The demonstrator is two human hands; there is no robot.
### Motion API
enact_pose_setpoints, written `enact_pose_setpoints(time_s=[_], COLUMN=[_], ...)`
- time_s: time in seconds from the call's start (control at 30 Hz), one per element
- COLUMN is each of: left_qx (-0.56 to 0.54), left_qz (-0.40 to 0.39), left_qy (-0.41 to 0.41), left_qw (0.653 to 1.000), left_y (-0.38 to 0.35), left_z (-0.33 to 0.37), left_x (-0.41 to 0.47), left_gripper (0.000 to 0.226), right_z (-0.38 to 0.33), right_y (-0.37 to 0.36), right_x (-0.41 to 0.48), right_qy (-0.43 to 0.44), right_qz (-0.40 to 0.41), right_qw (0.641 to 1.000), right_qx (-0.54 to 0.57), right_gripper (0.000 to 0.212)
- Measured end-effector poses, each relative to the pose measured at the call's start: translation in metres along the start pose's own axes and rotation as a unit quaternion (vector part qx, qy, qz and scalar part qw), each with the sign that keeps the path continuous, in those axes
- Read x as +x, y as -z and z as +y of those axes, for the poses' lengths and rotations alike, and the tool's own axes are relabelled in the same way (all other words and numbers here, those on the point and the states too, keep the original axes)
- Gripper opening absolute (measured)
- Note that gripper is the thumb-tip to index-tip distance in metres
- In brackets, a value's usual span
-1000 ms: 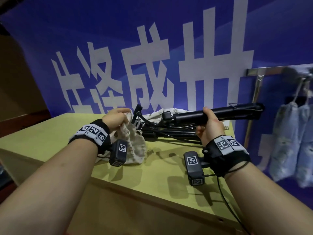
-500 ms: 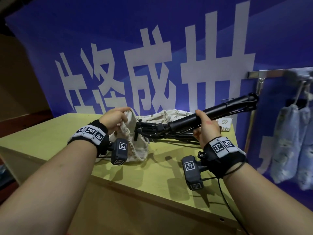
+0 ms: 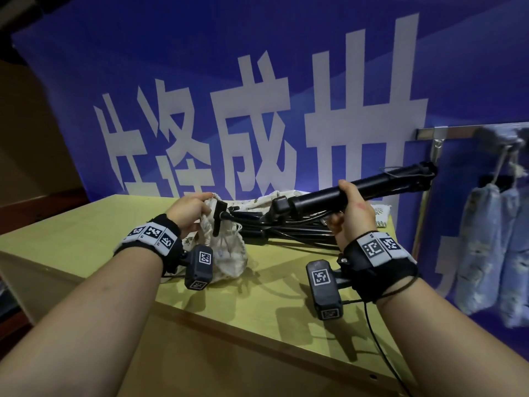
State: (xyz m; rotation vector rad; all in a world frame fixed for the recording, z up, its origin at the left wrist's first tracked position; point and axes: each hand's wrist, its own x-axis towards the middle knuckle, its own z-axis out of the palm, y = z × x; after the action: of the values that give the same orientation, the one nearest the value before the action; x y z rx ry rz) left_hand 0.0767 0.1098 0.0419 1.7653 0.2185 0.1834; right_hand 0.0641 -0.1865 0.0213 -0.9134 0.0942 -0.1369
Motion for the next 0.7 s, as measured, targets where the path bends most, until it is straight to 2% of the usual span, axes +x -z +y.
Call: enact_pose_setpoints(time_s=[0.17,0.33,0.7], left_qx=[-0.066,-0.152,-0.134], left_qz=[-0.009,0.024,0.04], left_qy=[0.001,0.005,-0.008], left_qw=[0.998,0.988,0.99], left_y=[0.005,0.009,0.01], left_z=[0.0,0.001,0.003], left_x=[-0.002,-0.003,-0.006], left_gripper=[0.053,0.043,0.045], right_z=[0.003,0.014,0.027], right_y=[0.0,-0.004,-0.013], right_x=[0.004,0.006,0.003], right_qy=[-0.037,-0.061,-0.082], right_qz=[0.012,0.019,-0.004], right_qw=[0.999,0.997,0.996], right_qx=[0.026,0.032,0.026], right_gripper=[0.033,0.036,0.032])
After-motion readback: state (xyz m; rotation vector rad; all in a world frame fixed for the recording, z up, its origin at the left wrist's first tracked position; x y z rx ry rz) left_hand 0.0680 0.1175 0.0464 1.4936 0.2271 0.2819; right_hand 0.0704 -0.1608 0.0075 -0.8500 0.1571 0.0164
